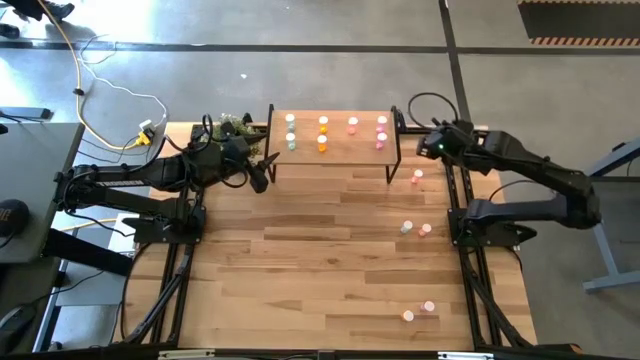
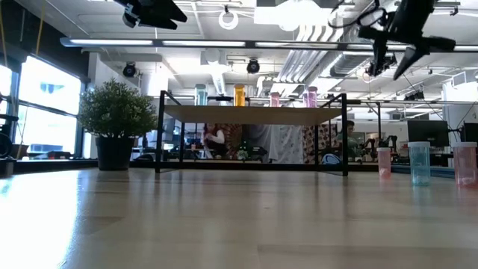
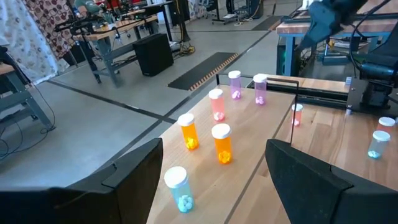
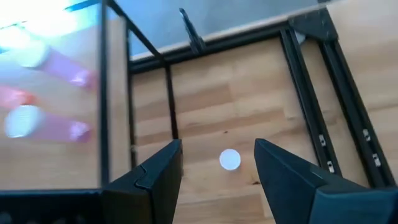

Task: Pick and place medicine bottles onto shelf by color
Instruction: Put the top pink pill bottle on the shelf aligned with the other pink pill bottle

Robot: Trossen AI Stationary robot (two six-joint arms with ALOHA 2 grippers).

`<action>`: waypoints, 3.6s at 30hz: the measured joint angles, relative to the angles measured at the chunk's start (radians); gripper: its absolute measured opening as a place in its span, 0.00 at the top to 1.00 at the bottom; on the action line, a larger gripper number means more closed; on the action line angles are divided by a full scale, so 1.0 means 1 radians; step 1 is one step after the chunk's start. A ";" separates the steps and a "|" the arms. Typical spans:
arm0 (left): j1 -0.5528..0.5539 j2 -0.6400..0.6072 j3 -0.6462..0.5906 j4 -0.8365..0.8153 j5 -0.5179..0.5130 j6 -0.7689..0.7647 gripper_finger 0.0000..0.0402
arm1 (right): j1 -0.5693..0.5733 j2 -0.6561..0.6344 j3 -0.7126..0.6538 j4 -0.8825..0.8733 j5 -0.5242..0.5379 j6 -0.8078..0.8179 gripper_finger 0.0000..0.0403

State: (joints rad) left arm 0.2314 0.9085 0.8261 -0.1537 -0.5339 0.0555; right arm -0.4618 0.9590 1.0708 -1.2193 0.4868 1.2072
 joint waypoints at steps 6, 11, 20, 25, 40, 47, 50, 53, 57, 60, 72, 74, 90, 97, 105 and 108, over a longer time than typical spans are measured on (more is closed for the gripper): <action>0.000 0.000 0.000 0.000 0.000 0.000 0.31 | -0.086 -0.020 -0.105 0.029 -0.051 0.000 0.53; -0.002 0.000 0.000 0.000 0.000 -0.003 0.31 | -0.164 -0.018 -0.167 0.067 -0.131 0.048 0.50; -0.024 0.000 0.000 0.000 0.006 -0.013 0.31 | -0.266 -0.017 -0.230 0.128 -0.223 0.260 0.46; -0.026 0.000 0.000 0.000 0.043 -0.027 0.31 | -0.280 -0.014 -0.242 0.183 -0.277 0.350 0.46; -0.026 0.000 0.000 0.000 0.055 -0.026 0.31 | -0.277 0.180 -0.242 0.266 -0.388 0.442 0.46; -0.026 0.000 0.000 0.000 0.057 -0.011 0.31 | -0.277 0.269 -0.243 0.261 -0.412 0.442 0.46; -0.026 0.000 0.000 0.000 0.057 -0.010 0.31 | -0.278 0.299 -0.243 0.263 -0.412 0.442 0.46; -0.026 0.000 0.000 0.000 0.057 -0.010 0.31 | -0.278 0.330 -0.243 0.268 -0.410 0.442 0.46; -0.026 0.000 0.000 0.000 0.057 -0.010 0.31 | -0.278 0.376 -0.243 0.289 -0.409 0.442 0.46; -0.026 0.000 0.000 0.000 0.056 -0.010 0.31 | -0.285 0.406 -0.243 0.312 -0.409 0.442 0.46; -0.025 0.000 0.000 -0.013 0.054 -0.009 0.31 | -0.331 0.442 -0.243 0.335 -0.413 0.397 0.47; -0.025 0.000 0.000 -0.013 0.053 -0.008 0.31 | -0.336 0.442 -0.243 0.334 -0.418 0.389 0.48; -0.025 0.000 0.000 -0.013 0.050 -0.010 0.31 | -0.343 0.442 -0.243 0.333 -0.432 0.381 0.63; -0.025 0.000 0.000 -0.012 0.048 -0.010 0.31 | -0.343 0.442 -0.243 0.331 -0.432 0.381 0.68; -0.025 0.000 0.000 -0.012 0.048 -0.013 0.31 | -0.343 0.442 -0.243 0.329 -0.431 0.370 0.71; -0.025 0.000 0.000 -0.012 0.048 -0.018 0.31 | -0.343 0.442 -0.243 0.327 -0.433 0.353 0.71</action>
State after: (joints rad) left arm 0.2062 0.9085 0.8261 -0.1660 -0.4858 0.0376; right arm -0.8051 1.4010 0.8280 -0.8921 0.0536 1.5603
